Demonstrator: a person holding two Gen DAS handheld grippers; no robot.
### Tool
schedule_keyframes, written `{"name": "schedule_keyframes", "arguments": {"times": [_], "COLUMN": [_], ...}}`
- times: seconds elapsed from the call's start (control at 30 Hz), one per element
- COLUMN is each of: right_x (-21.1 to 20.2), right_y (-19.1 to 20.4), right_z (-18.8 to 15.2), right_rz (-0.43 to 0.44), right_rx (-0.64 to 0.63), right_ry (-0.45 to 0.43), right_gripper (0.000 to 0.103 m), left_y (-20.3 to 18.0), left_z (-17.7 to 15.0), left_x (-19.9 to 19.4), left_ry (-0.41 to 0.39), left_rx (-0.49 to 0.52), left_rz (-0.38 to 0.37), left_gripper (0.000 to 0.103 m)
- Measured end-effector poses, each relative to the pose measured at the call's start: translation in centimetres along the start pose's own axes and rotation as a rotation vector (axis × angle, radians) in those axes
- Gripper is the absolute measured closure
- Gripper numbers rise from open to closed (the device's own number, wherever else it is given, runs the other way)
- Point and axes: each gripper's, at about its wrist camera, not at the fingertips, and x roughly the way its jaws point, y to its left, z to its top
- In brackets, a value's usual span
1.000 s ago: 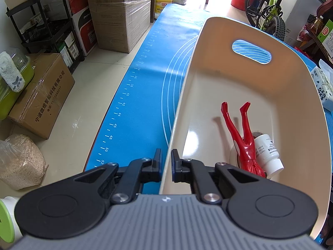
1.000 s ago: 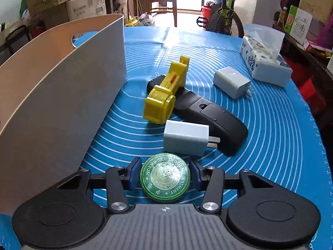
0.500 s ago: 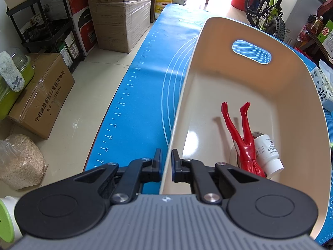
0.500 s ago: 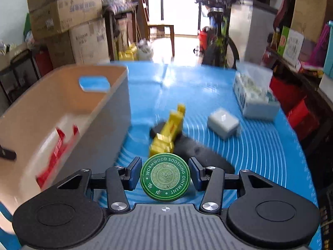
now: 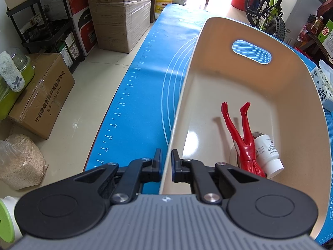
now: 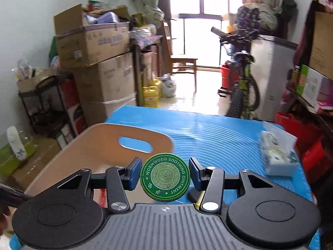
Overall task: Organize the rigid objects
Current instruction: 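Carry the green tin over the basket and open the right gripper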
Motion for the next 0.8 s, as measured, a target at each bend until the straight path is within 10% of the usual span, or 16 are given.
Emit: {"name": "schedule_keyframes", "arguments": {"times": [0.8], "right_x": [8.5], "right_y": [7.7], "right_z": [-3.5], "right_rz": [0.091], "right_rx": [-0.183], "right_ry": [0.378], "right_gripper": [0.048], "left_y": [0.1], "left_z": [-0.1], "left_x": [0.0], "left_ry": [-0.002], "left_rx": [0.002], "left_rz": [-0.005], "left_gripper": [0.092]}}
